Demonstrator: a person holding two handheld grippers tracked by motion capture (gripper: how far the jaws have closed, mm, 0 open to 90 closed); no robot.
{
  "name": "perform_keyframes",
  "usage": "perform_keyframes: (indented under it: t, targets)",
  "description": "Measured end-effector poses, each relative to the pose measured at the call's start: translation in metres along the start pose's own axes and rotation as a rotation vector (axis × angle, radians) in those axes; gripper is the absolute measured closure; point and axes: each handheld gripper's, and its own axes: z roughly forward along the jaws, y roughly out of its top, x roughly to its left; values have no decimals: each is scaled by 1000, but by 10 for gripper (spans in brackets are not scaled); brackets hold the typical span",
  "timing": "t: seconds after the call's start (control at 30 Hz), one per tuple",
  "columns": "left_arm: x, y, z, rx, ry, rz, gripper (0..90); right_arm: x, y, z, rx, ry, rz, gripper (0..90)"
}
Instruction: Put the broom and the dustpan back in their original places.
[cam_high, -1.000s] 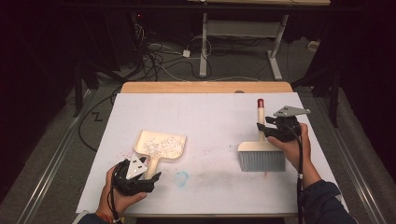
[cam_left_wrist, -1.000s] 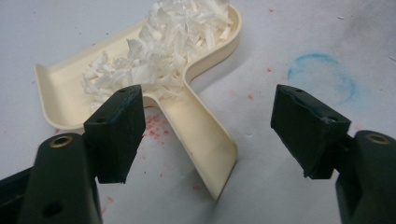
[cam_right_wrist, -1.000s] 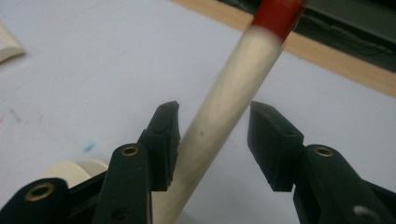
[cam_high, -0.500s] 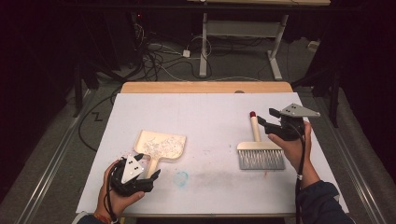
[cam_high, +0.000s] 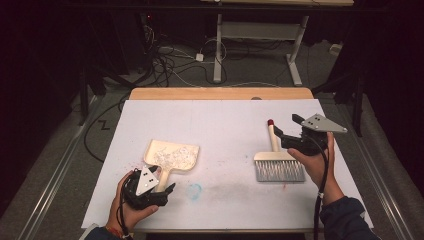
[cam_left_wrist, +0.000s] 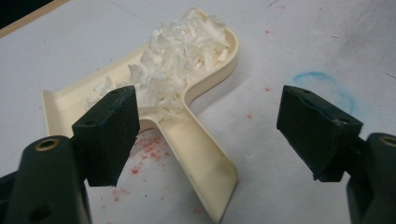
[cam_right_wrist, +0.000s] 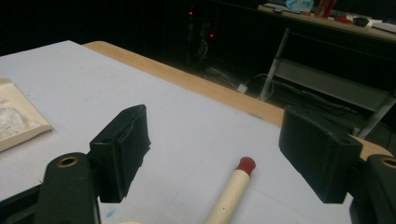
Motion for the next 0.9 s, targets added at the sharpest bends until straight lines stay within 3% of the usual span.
perform_keyframes:
  t: [0.37,0.5,0.9]
  targets:
    - [-2,0,1,5,5,29,209,17,5,-20,-52,37,-35,252]
    - [-3,0,1,6,2,14,209,21,5,-30,-63,49,-47,252]
    - [-3,1,2,6,5,34,209,27,-1,-60,-81,84,-88,251]
